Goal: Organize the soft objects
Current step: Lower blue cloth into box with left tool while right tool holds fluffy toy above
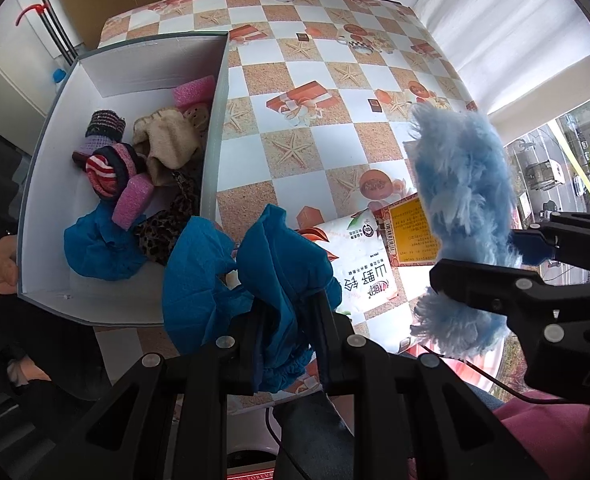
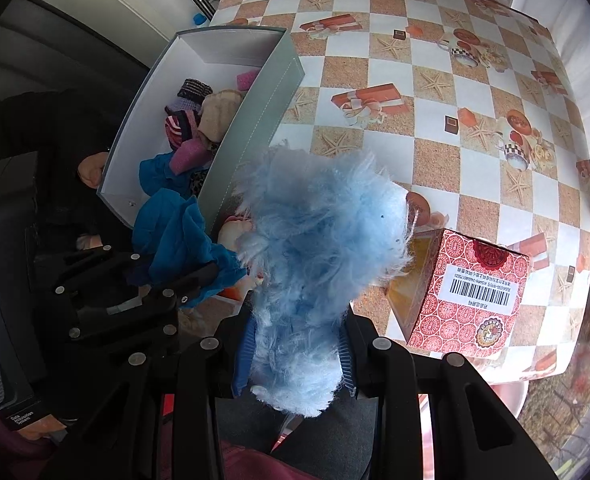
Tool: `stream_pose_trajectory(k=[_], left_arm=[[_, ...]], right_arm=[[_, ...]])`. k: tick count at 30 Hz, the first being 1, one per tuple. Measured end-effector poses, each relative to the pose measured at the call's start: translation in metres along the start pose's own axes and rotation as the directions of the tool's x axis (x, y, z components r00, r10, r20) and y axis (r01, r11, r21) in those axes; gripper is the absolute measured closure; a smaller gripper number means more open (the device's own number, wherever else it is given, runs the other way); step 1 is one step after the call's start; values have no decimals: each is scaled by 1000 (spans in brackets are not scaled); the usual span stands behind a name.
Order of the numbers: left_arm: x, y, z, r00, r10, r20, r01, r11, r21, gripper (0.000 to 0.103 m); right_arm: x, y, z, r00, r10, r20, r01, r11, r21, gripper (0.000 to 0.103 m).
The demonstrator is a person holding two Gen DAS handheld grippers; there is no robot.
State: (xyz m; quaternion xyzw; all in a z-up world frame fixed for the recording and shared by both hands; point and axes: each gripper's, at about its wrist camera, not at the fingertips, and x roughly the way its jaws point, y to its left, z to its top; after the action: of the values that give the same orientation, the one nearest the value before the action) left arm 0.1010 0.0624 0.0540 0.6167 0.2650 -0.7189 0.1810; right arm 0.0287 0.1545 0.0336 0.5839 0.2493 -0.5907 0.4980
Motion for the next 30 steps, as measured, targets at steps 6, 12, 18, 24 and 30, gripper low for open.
stream_pose_trajectory(k=[6, 12, 18, 24, 30], left_arm=[[-6, 14, 0, 1000, 13, 23, -12, 999, -49, 80], [-9, 28, 0, 999, 24, 37, -20, 996, -89, 80], [-16, 51, 3, 997, 56, 60, -47, 990, -135, 80], [-20, 73, 6, 995, 80, 68, -66, 981, -181, 80], [-19, 89, 7, 994, 91, 65, -75, 973, -217, 80]], right_arm=[[-4, 9, 10, 1000, 6, 15, -6, 1000, -19, 67], [-3, 22, 19, 1000, 9, 16, -8, 998, -58, 67], [-3, 36, 32, 1000, 14, 24, -12, 995, -95, 67], [-3, 49, 44, 999, 19, 27, -16, 992, -125, 67], [0, 56, 53, 999, 26, 19, -23, 990, -143, 67]])
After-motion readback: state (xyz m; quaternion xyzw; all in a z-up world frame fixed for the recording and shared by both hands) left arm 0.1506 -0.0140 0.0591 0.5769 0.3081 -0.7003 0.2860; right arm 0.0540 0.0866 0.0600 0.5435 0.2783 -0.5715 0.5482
